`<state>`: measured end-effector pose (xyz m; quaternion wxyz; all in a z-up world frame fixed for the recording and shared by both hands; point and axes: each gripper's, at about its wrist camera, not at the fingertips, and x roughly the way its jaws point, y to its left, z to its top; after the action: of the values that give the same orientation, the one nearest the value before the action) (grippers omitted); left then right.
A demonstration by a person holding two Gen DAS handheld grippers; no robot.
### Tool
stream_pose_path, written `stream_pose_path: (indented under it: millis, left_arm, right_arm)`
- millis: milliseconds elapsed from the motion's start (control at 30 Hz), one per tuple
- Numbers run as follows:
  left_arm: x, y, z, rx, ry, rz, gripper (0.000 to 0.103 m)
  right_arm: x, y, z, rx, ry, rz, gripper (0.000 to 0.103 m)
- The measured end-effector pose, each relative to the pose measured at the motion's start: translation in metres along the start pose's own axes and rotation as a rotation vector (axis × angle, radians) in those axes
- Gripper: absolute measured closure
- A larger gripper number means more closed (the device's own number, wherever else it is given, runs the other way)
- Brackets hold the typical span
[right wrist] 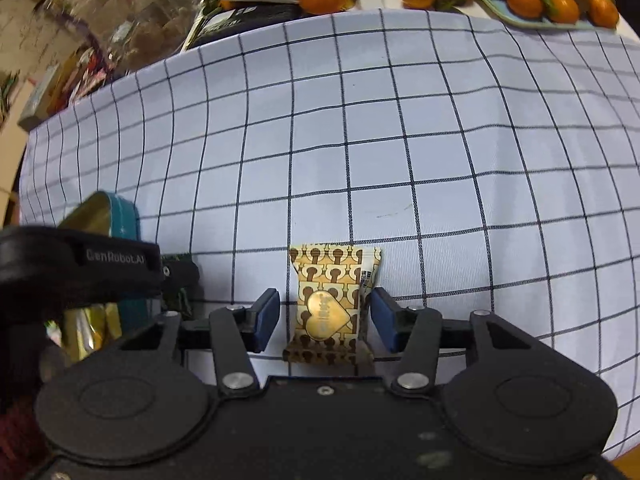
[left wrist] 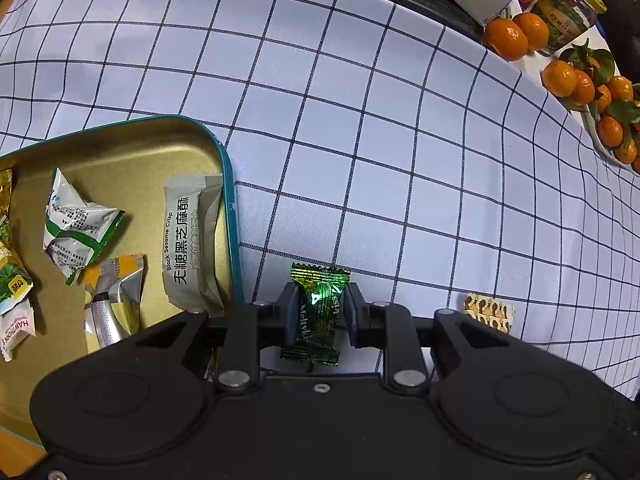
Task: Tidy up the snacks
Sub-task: 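Grasp the gold heart-print candy with the right gripper, then carry both candies over the gold tray and open both grippers to drop them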
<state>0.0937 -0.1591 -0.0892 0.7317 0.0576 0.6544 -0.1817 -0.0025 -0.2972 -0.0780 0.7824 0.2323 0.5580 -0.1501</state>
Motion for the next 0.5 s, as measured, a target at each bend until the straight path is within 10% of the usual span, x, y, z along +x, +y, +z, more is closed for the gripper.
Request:
stream_pose_path:
  millis: [500]
  left_arm:
    - [-0.002, -0.011, -0.018, 0.032, 0.021, 0.003, 0.078]
  right_arm:
    - [-0.017, -0.003, -0.001, -0.021, -0.061, -0.035, 0.071]
